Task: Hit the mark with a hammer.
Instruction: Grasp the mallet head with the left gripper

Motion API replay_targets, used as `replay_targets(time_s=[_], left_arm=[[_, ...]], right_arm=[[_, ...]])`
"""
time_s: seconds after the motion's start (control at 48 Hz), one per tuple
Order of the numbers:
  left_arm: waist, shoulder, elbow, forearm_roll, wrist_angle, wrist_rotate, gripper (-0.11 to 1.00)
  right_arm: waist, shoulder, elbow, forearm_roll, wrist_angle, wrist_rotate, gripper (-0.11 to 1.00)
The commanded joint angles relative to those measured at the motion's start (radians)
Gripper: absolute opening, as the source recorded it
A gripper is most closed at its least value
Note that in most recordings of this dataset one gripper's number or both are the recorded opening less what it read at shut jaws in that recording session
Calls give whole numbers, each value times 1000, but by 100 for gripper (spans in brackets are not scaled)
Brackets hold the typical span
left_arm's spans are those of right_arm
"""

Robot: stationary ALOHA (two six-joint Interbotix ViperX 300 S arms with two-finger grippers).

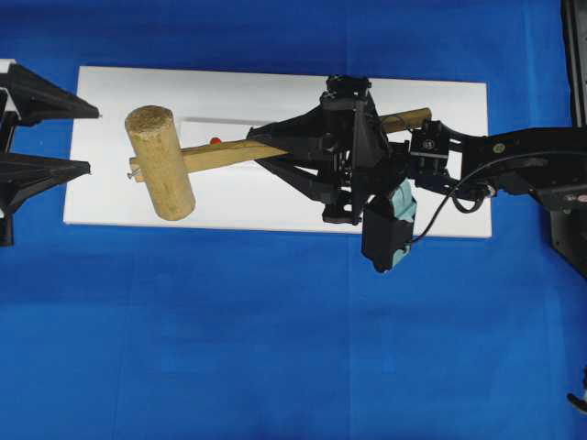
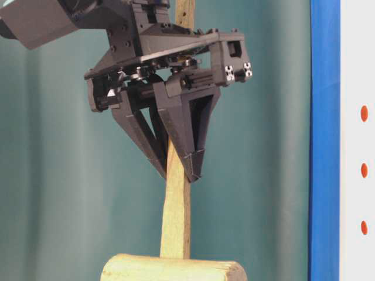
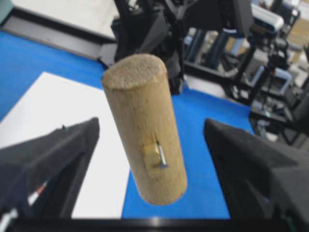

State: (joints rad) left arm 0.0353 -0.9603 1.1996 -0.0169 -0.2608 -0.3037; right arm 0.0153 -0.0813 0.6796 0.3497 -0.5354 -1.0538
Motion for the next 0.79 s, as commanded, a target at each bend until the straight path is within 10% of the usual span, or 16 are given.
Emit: replay_targets(time_s=[0.0,0.772], left_arm=[[11,9,-11,-2,-11,-5,92],[18,377,-140,-6,-259,-84,93]], right_arm=[[3,-29,-15,-2,-17,2,10],[3,-29,-12,-2,-15,2,10]])
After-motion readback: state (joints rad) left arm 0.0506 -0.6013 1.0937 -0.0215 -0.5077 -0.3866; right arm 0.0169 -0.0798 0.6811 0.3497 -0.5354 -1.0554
